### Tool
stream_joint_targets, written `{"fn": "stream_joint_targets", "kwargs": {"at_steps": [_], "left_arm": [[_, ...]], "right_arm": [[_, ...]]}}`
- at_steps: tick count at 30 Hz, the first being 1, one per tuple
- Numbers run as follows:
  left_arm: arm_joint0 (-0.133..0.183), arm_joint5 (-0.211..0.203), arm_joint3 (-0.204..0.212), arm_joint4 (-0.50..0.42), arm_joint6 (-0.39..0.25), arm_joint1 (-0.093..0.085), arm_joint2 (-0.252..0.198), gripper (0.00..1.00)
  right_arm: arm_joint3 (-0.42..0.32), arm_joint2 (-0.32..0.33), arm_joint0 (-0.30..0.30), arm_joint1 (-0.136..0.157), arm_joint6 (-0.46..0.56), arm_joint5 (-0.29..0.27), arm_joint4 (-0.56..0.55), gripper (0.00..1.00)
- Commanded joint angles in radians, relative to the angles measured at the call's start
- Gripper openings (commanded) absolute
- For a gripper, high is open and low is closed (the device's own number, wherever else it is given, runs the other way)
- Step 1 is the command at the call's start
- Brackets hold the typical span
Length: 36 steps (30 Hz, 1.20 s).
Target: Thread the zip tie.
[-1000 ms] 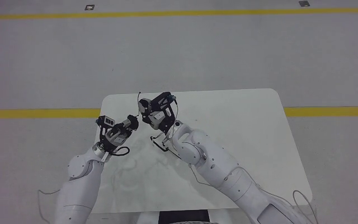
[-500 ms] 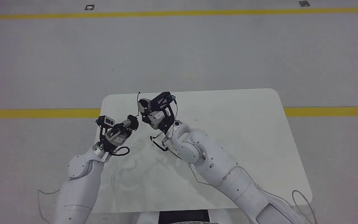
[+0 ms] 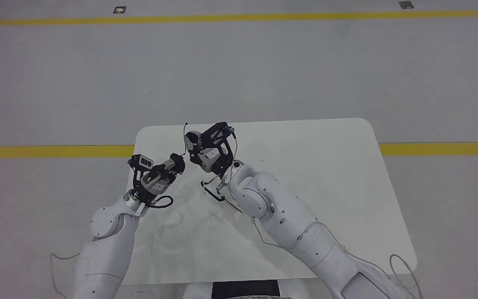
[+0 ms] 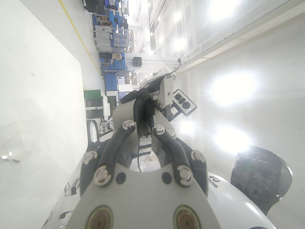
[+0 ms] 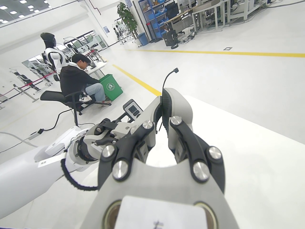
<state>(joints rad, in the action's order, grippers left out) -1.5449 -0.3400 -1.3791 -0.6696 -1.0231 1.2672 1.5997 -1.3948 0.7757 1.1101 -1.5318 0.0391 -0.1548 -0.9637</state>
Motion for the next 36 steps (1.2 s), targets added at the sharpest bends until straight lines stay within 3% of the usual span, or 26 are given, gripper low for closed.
{"fn": "stream_joint_targets", "kwargs": {"at_steps": [1, 36], "left_arm": [[0.0, 0.0, 0.0, 0.0, 0.0, 0.0, 0.0, 0.0], [0.0, 0.0, 0.0, 0.0, 0.0, 0.0, 0.0, 0.0]], "right_arm": [[-0.005, 0.003, 0.003, 0.0, 0.002, -0.001, -0.003, 0.0], [-0.004, 0.022, 0.024, -0.014, 0.015, -0.004, -0.038, 0.0]]}}
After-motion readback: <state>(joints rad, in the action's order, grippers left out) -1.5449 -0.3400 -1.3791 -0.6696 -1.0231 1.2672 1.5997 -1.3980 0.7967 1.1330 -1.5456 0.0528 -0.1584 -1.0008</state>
